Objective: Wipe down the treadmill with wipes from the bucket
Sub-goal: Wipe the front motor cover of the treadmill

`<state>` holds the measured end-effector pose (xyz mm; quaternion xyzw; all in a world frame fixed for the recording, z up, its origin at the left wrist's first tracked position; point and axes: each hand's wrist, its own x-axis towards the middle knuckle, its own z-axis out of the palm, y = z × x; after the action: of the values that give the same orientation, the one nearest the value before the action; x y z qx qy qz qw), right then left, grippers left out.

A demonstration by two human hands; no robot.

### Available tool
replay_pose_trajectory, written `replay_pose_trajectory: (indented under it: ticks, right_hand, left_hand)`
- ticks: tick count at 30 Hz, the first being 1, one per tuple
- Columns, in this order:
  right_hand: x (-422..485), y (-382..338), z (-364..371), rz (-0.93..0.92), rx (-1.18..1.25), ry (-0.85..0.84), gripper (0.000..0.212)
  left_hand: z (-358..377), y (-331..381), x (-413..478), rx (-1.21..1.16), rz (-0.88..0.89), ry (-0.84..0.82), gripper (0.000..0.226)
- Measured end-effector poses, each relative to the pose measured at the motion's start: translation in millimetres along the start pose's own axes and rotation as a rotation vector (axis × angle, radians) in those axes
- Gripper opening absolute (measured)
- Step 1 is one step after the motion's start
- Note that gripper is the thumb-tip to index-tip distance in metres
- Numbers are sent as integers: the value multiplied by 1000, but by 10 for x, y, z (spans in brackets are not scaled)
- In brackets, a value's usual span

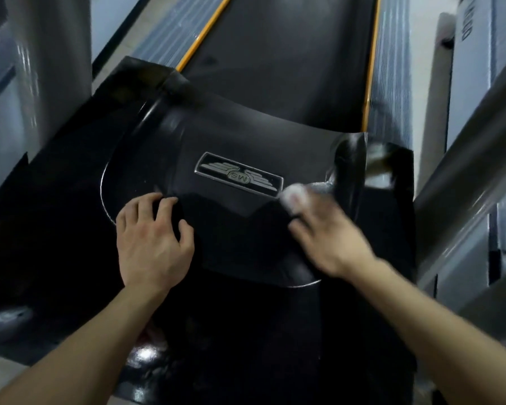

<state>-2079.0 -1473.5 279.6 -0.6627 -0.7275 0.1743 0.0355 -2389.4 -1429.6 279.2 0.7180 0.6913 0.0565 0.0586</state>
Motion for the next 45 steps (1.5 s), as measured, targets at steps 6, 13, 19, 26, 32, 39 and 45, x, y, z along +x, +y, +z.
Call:
replay_pose_trajectory:
  ticks: [6, 13, 19, 26, 32, 39, 45]
  right_hand:
    - [443, -390, 260, -20, 36, -20, 64]
    - [859, 622, 96, 528, -58, 40, 75]
    - [596, -157, 136, -240, 98, -44, 60]
    - [907, 126, 221, 332, 26, 112, 77]
    - [950, 526, 108, 504, -106, 90, 76]
    - [1163, -231, 278, 42, 200, -123, 73]
    - [1282, 671, 170, 758, -61, 32, 93]
  left_hand:
    - [-38, 32, 15, 13, 4, -21, 52]
    - [-114, 76, 85, 149, 83, -96, 66]
    - [-500, 235, 625, 279, 109, -440, 114]
    - [-442, 308, 753, 363, 84, -583, 125]
    - [-469, 281, 707, 389, 119, -580, 124]
    - [-545, 299, 904, 392, 158, -597, 113]
    - [-461, 201, 1462, 255, 204, -556, 85]
